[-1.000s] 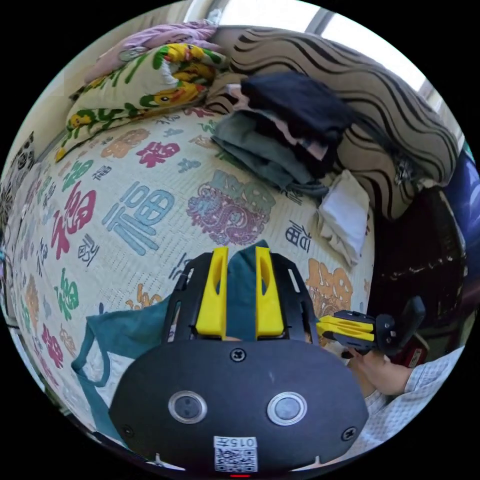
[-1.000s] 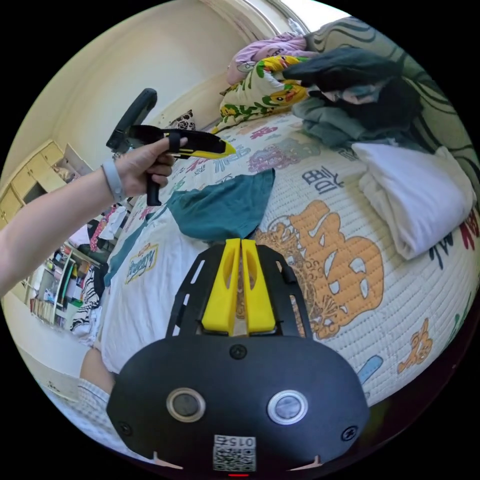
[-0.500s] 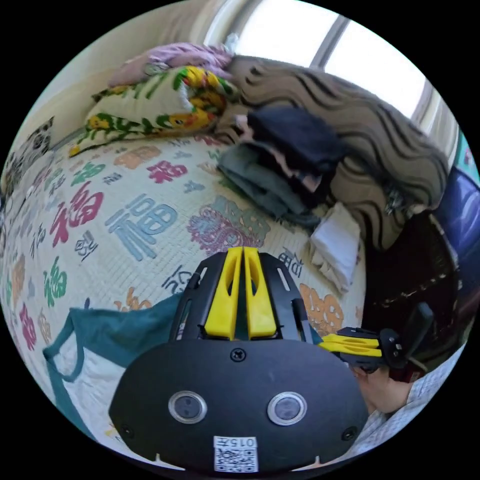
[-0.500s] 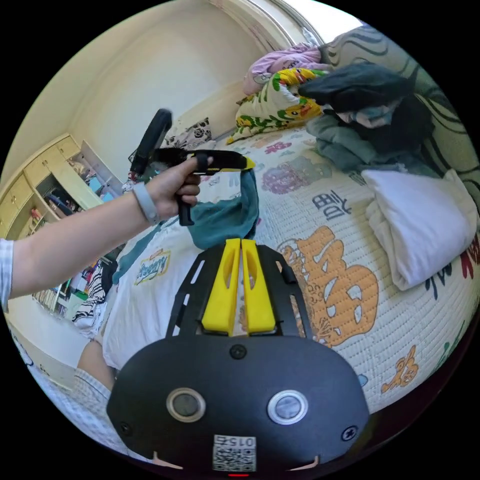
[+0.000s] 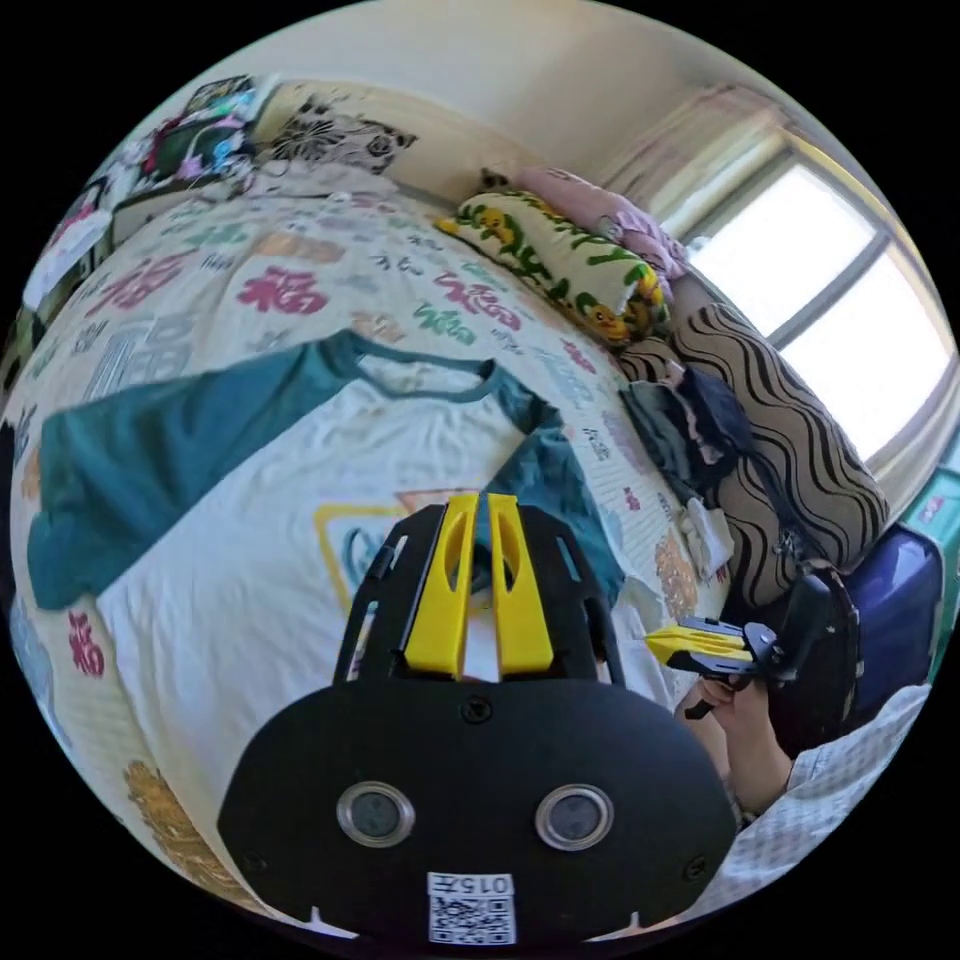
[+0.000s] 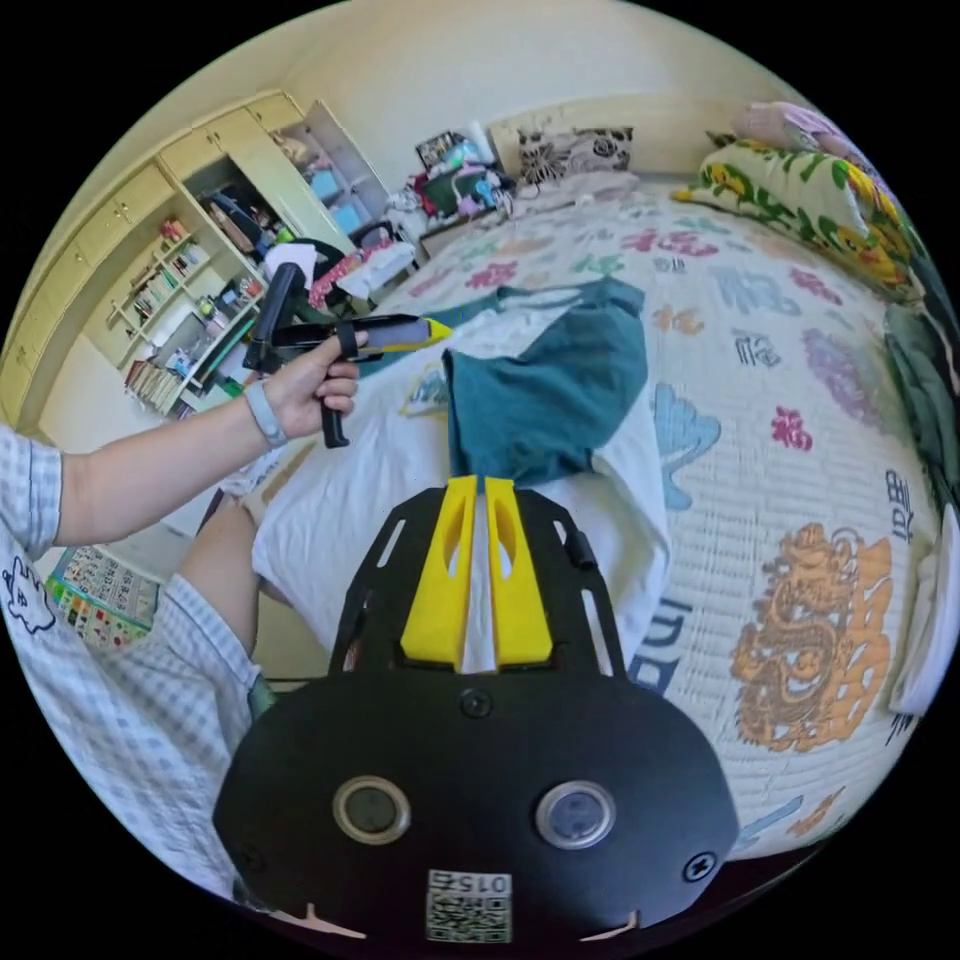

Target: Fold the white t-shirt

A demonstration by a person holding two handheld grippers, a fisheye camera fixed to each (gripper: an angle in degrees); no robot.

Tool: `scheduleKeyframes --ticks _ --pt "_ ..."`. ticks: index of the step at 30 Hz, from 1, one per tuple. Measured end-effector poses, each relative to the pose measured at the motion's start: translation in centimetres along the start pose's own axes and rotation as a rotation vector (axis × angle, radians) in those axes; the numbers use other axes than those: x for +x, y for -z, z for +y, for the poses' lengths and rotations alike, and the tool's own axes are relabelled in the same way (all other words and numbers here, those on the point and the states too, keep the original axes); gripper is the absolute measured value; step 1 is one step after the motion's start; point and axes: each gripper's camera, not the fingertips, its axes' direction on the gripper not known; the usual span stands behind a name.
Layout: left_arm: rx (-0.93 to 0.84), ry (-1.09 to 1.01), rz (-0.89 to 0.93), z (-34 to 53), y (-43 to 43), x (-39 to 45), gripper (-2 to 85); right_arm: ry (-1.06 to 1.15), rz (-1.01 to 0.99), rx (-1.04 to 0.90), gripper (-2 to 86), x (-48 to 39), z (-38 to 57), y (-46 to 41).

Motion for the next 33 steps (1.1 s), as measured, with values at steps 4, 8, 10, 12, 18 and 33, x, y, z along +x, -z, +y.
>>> scheduleKeyframes --ticks 4,8,10,12,18,33 --pt "0.012 -0.068 -0.036 0.0 -0.4 0.6 3.4 -0.045 0.109 0.012 0.8 -0.1 -0.2 2.6" --pt "-0.035 -0.210 -0.027 -3.8 -5.3 5.2 7.7 -0.108 0.157 0.069 3.1 0.8 -3.1 5.2" --pt "-0.039 -0.224 -0.064 -5.4 -8.2 6.4 9.3 -0.086 0.226 0.053 6.2 0.2 -4.5 5.4" --pt "-0.117 -0.236 -0.075 -7.3 -12.7 7.2 8.5 -0.028 0.258 0.010 7.0 -0.7 -5.7 5.1" --pt "-0.213 -0.201 -0.020 -9.4 -19.5 7.4 0.2 0.147 0.362 -0.203 3.6 -3.8 -7.2 2.5" --pt "-0.189 -0.162 0.047 -1.1 -13.2 3.3 7.4 -0.074 0.258 0.084 1.2 -6.1 -5.5 14.4"
